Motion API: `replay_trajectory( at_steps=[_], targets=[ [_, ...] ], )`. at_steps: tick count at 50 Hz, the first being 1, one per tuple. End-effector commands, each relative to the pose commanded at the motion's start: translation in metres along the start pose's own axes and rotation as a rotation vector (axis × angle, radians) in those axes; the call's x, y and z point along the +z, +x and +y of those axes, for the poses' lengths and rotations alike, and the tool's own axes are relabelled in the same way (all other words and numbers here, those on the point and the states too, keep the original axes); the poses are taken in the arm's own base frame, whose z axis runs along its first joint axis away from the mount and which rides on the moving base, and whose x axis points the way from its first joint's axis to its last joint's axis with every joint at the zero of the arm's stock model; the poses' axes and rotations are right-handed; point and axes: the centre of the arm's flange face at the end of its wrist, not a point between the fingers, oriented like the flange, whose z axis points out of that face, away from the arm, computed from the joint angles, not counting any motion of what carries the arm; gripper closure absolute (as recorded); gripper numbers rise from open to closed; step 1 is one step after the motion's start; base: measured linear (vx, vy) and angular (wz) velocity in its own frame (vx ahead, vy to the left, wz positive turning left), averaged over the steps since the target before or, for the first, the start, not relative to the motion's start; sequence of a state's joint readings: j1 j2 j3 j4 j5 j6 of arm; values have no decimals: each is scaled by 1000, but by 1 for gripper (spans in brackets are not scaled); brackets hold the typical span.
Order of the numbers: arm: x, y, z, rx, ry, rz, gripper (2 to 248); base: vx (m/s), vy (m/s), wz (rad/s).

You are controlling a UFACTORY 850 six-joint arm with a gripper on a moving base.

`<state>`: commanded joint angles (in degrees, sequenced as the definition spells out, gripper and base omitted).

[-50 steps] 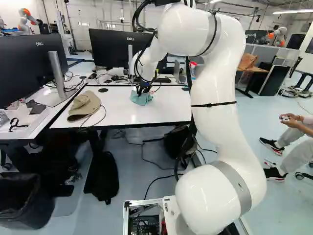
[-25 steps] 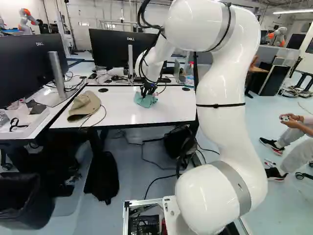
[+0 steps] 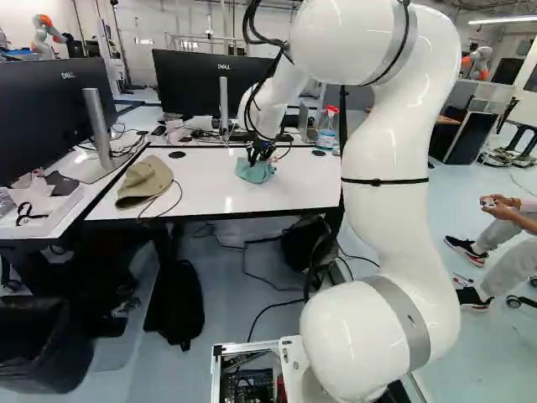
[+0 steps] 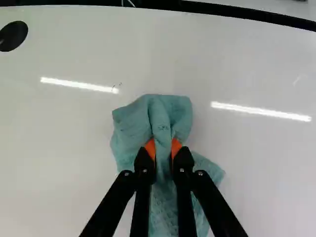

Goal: Clean the table with the green towel

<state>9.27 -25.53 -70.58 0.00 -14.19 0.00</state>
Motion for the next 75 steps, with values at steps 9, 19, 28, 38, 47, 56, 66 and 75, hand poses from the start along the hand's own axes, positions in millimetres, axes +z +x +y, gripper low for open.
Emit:
replay_trajectory(
  at_steps=[9,19,28,38,47,56,66,75],
  targets=[
    [-13,1,5,7,-4,16,197,0,0,0],
    [-28,-8,18,26,-16,18,197,0,0,0],
    [-36,-21,29,42,-25,9,197,0,0,0],
    [-45,-35,40,61,-36,0,197,0,0,0],
    [-54,-49,51,79,-47,-7,197,0,0,0],
    [-62,-63,61,98,-58,-14,197,0,0,0],
    [-69,-74,69,114,-67,-18,197,0,0,0],
    [-69,-74,69,114,-67,-18,197,0,0,0]
  ],
)
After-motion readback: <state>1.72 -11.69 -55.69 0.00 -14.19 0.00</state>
